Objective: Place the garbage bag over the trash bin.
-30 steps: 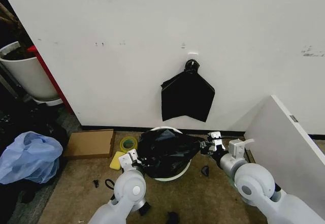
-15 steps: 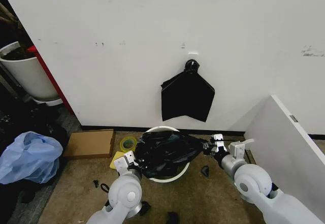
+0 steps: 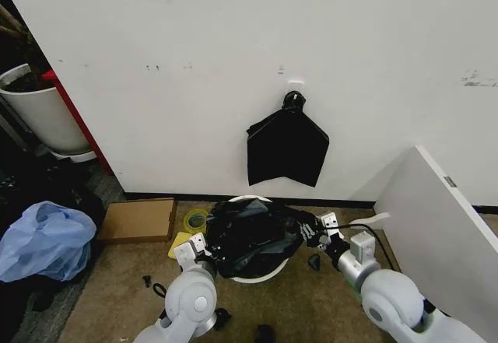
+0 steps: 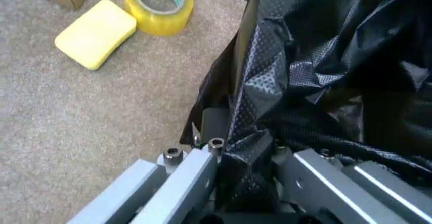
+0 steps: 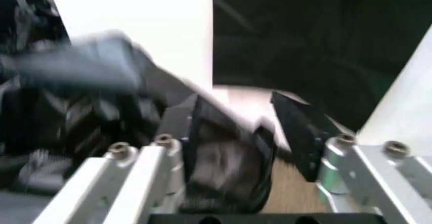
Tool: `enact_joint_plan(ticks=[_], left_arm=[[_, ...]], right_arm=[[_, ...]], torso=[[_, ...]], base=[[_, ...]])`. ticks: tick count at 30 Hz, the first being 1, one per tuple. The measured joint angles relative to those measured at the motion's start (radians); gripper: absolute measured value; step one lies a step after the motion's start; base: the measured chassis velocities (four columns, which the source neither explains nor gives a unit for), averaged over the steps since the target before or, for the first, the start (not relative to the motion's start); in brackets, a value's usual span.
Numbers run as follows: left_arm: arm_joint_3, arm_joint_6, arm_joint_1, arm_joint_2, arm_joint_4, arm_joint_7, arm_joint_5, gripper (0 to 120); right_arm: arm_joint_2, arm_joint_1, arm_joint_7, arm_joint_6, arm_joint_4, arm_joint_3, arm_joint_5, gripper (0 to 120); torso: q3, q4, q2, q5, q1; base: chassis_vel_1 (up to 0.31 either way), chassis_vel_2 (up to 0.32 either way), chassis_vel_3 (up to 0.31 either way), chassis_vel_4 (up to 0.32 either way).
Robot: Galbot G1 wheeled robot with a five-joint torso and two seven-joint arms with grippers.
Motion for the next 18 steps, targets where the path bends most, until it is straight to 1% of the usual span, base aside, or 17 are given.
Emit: enact_joint_plan(ticks=[2,4,5,6,10,11,12,13,14,15,16,18], left_arm=[[-0.002,0.0,0.006,0.002,-0.007,0.0,0.001,0],[-0.003,0.0,0.008,0.003,-0.01,0.0,0.001,0],[-0.003,0.001,0.01,0.004,-0.011,0.0,0.002,0],[-0.003,0.001,0.01,0.004,-0.011,0.0,0.002,0],[-0.001,0.012,0.016,0.011,-0.017,0.001,0.015,0],[0.001,0.017,0.018,0.014,-0.02,0.005,0.021,0],[0.003,0.03,0.025,0.023,-0.026,0.028,0.043,0],[0.003,0.03,0.025,0.023,-0.026,0.028,0.043,0],[0.004,0.036,0.028,0.029,-0.028,0.044,0.057,0],[0.007,0.044,0.03,0.037,-0.029,0.062,0.072,0],[0.009,0.049,0.03,0.042,-0.029,0.07,0.078,0],[0.015,0.067,0.031,0.057,-0.035,0.088,0.087,0]], right_arm=[[-0.001,-0.012,0.001,0.028,0.001,0.006,-0.002,50],[-0.001,-0.026,0.0,0.048,0.002,0.025,0.012,56],[0.002,-0.034,-0.002,0.062,0.002,0.041,0.027,64],[0.002,-0.034,-0.002,0.062,0.002,0.041,0.027,64],[-0.007,-0.047,-0.051,0.098,0.031,0.076,0.008,79],[-0.016,-0.049,-0.068,0.102,0.044,0.076,-0.014,82],[-0.036,-0.045,-0.103,0.112,0.062,0.061,-0.085,88],[-0.036,-0.045,-0.103,0.112,0.062,0.061,-0.085,88],[-0.044,-0.041,-0.119,0.117,0.065,0.052,-0.127,93],[-0.055,-0.034,-0.146,0.13,0.064,0.036,-0.202,96],[-0.059,-0.031,-0.159,0.137,0.062,0.029,-0.236,98],[-0.076,-0.017,-0.217,0.162,0.046,0.004,-0.357,100]], torso=[[0.0,-0.0002,0.0,0.0,0.0],[0.0,-0.0003,0.0,0.0,0.0],[0.0,-0.0004,0.0,0.0,0.0],[0.0,-0.0004,0.0,0.0,0.0],[0.0,-0.0003,0.0,0.0,0.0],[0.0,-0.0003,0.0,0.0,0.0],[0.0,-0.0003,0.0,-0.0001,0.0],[0.0,-0.0003,0.0,-0.0001,0.0],[0.0,-0.0002,0.0,-0.0001,0.0],[0.0,-0.0002,0.0,0.0,0.0],[0.0,-0.0001,0.0,0.0,0.0],[0.0,-0.0001,0.0,-0.0001,0.0]], base=[[0.0,0.0,0.0,0.0],[0.0,0.0,0.0,0.0],[0.0,0.0,0.0,0.0],[0.0,0.0,0.0,0.0],[0.0,0.0,0.0,0.0],[0.0,0.0,0.0,0.0],[0.0,0.0,0.0,0.0],[0.0,0.0,0.0,0.0],[0.0,0.0,0.0,0.0],[0.0,0.0,0.0,0.0],[0.0,0.0,0.0,0.0],[0.0,0.0,0.0,0.0]])
